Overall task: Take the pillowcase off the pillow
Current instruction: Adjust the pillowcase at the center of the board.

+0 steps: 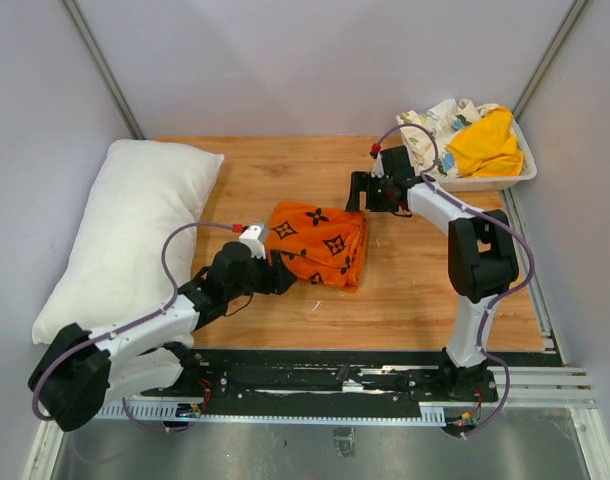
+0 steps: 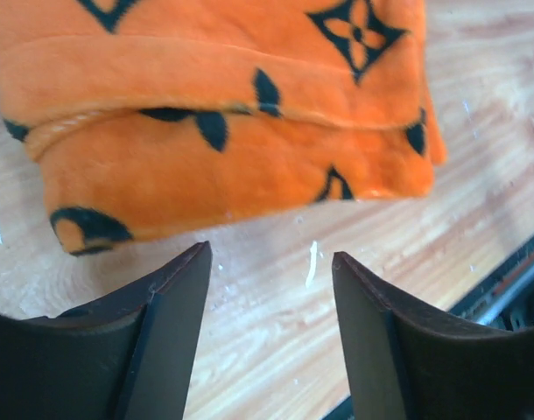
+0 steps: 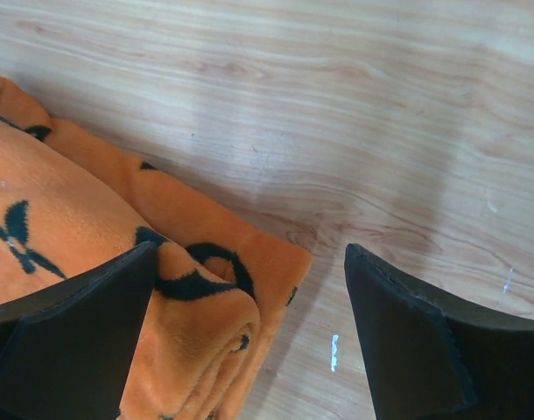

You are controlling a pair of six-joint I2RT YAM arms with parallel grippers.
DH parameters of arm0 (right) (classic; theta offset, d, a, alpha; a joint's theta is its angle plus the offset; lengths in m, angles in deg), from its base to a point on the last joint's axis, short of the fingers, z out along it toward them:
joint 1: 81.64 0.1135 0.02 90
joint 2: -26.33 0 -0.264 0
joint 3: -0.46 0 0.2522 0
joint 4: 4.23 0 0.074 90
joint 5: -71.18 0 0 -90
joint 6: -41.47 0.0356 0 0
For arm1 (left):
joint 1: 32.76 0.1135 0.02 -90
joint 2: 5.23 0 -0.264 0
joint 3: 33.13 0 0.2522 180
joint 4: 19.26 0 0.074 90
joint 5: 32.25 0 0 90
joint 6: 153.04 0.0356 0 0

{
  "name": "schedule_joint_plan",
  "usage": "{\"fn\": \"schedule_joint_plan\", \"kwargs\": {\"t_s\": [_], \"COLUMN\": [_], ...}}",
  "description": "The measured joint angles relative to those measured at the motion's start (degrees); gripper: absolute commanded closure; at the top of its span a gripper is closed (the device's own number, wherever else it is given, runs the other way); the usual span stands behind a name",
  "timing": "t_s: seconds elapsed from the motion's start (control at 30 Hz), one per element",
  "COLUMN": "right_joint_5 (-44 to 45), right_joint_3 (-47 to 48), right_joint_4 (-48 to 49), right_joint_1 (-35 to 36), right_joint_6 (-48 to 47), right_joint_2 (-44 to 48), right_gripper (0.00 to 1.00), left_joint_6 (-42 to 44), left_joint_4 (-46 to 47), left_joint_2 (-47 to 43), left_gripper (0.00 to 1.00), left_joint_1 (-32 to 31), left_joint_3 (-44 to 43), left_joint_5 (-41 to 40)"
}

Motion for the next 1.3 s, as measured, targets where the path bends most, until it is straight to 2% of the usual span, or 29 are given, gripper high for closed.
{"fn": "schedule_joint_plan", "kwargs": {"t_s": [0.07, 0.13, 0.17, 0.23, 0.4, 0.57, 0.77, 1.07, 1.3], "right_joint_5": [0.0, 0.0, 0.0, -0.1, -1.0, -2.2, -4.2, -6.2, -3.5], "right_joint_3": [0.1, 0.6, 1.5, 2.7, 7.6, 7.4, 2.1, -8.7, -15.5], "right_joint_4": [-0.5, -1.1, -1.6, -2.1, -2.3, -2.8, -0.3, 4.4, 4.9], "right_joint_1": [0.0, 0.0, 0.0, 0.0, 0.0, 0.0, 0.0, 0.7, 7.1], "right_joint_6": [0.0, 0.0, 0.0, 0.0, 0.0, 0.0, 0.9, 4.3, 6.8], "right_joint_2": [-0.7, -1.3, -1.8, -2.4, -6.6, -7.8, -7.6, -1.2, 4.9], "right_gripper": [0.13, 0.19, 0.23, 0.27, 0.36, 0.41, 0.45, 0.47, 0.46], "left_joint_6": [0.0, 0.9, 0.4, 0.4, -2.4, -5.2, -5.6, -3.8, 0.3], "left_joint_4": [-0.5, -0.5, -0.4, 0.7, 3.6, 5.2, 6.8, 6.8, 0.6], "left_joint_2": [-4.1, -7.6, -8.1, -6.9, 3.5, 13.0, 21.0, 26.9, 29.2], "left_gripper": [0.74, 0.97, 0.99, 1.00, 1.00, 1.00, 1.00, 1.00, 1.00], "left_joint_1": [-1.6, -2.7, -3.1, -4.4, -6.8, -6.8, -6.3, 3.4, 12.3], "left_joint_3": [1.8, 3.2, 3.4, 3.6, 4.6, 4.0, -2.5, -8.6, -14.7], "left_joint_5": [0.5, 2.0, 2.7, 3.9, 3.8, 0.3, -3.1, -3.3, -4.8]}}
